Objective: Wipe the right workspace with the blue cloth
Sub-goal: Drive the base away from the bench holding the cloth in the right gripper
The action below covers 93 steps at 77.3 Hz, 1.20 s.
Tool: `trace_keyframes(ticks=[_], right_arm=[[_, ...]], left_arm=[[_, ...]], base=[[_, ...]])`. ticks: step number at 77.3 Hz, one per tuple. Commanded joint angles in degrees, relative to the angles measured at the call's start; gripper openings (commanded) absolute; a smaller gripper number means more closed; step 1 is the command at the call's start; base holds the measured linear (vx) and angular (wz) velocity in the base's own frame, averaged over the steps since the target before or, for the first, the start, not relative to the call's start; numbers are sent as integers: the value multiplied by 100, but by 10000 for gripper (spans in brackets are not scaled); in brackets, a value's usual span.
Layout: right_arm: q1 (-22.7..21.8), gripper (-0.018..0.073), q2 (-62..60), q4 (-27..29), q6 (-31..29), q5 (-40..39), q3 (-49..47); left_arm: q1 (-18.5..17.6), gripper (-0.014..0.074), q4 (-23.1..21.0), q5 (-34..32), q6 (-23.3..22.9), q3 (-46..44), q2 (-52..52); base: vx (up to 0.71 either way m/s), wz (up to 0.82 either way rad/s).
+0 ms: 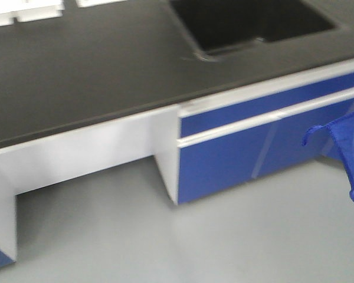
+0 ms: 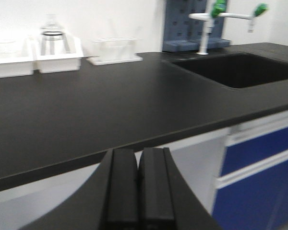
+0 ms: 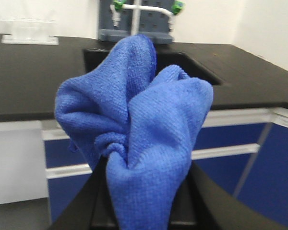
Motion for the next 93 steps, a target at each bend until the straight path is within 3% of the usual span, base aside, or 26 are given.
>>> trace_keyframes(ticks=[1,93], right_arm=[[0,-4,43,-28,20,-523,-170],[0,-4,43,-28,20,-523,-170]], left_arm=[[-1,-6,-18,-487,6,-142,-57],[-1,-6,-18,-487,6,-142,-57]], base=[[-28,-64],[-19,-65]])
